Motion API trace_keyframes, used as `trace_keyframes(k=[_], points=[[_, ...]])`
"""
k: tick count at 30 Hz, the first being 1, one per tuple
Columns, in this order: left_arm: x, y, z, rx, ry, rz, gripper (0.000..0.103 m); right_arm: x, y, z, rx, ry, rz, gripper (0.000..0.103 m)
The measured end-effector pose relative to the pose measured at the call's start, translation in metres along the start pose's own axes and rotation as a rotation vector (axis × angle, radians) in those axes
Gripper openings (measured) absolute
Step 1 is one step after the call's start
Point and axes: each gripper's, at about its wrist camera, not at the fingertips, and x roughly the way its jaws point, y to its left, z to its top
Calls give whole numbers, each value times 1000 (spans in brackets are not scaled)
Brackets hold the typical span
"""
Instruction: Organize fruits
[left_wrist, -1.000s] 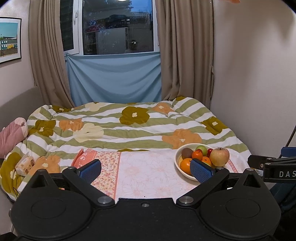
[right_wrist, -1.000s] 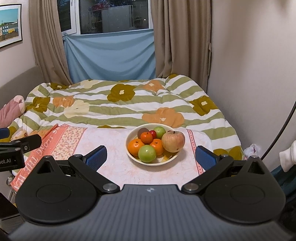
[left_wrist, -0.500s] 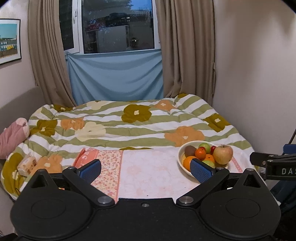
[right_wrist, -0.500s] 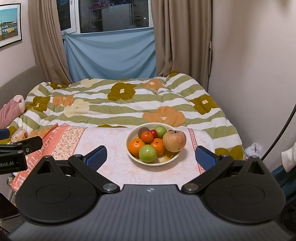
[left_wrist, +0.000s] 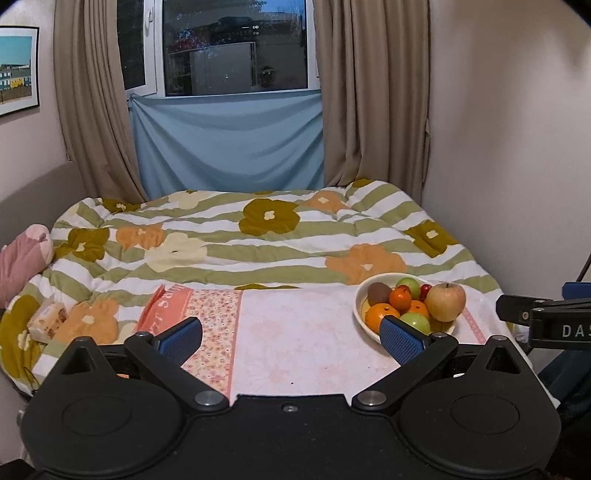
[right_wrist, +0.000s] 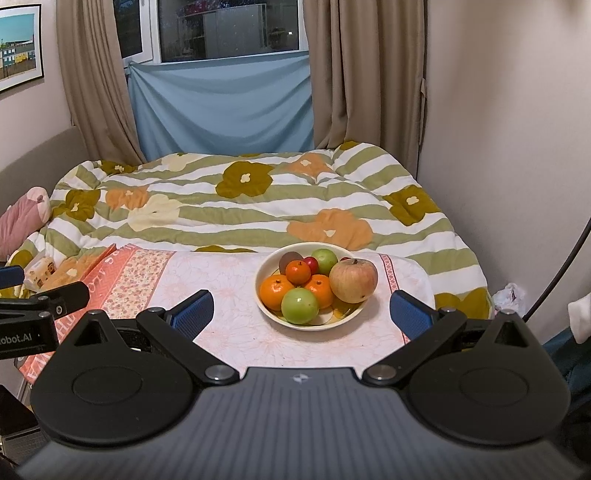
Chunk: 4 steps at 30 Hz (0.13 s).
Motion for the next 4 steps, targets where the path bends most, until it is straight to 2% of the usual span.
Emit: trace_keyframes(k=[4], points=[[3, 2, 0, -4, -3, 8, 103, 2, -1, 1, 1, 3, 1, 103]])
